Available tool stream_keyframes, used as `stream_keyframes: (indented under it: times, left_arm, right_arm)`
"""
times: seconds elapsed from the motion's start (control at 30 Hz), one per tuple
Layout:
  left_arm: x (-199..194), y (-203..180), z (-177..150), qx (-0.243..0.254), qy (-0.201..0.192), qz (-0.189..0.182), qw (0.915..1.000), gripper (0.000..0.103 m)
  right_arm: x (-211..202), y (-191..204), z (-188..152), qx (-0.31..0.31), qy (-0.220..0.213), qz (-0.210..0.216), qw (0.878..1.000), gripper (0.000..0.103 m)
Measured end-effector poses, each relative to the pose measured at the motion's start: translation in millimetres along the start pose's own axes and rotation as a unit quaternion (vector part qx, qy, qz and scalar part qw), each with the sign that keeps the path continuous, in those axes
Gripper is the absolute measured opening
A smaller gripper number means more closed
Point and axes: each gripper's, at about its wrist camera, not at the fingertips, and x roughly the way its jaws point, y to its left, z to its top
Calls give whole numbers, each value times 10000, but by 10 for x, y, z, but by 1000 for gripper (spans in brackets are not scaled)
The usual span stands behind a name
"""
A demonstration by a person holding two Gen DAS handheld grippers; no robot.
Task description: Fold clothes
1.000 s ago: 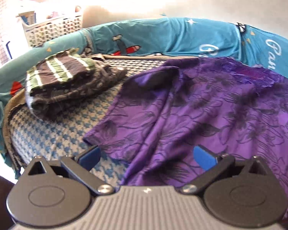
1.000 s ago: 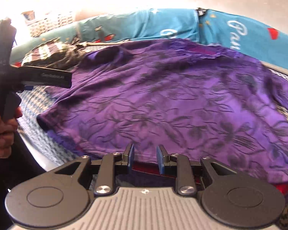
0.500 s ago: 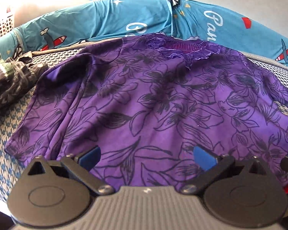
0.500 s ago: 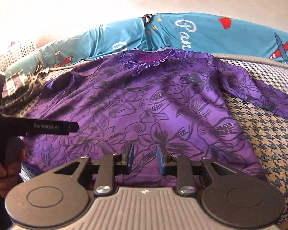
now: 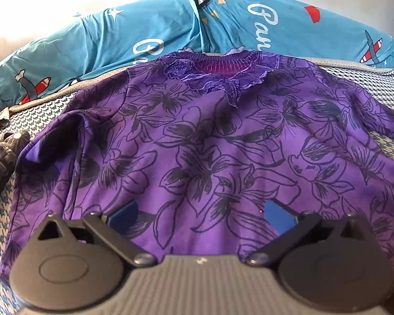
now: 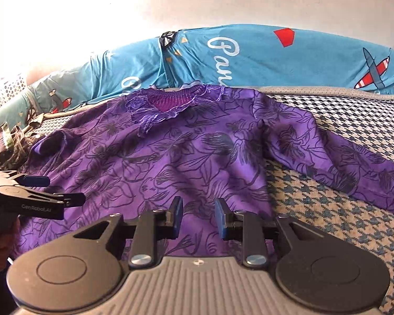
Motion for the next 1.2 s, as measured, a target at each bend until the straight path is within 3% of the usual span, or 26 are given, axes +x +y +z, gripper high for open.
stream_keyframes:
  times: [0.2,0.33,0.53,0.83,1.2]
  left_arm:
    - [119,83,-26,-593,219,-179,9978,103]
    - [174,65,-57,-657,272,-217,9972,103]
    - [223,43,-75,-691,306,-181,9970,103]
    - [282,29,-63,-687,305,-91,9971,103]
    - [321,8,-37,-694,293,-21,9972,103]
  right_arm:
    - [183,-290,234,103,-99,-317,9994,26]
    - [339,-560,392,166,-187,-679,9974,34]
    - [708,-809,470,-16,11,-1024,9947,35]
    - [1055,-895,480,-463,299,-841,9949,35]
    - [1348,-761,477,-1036,319,-816,9908,35]
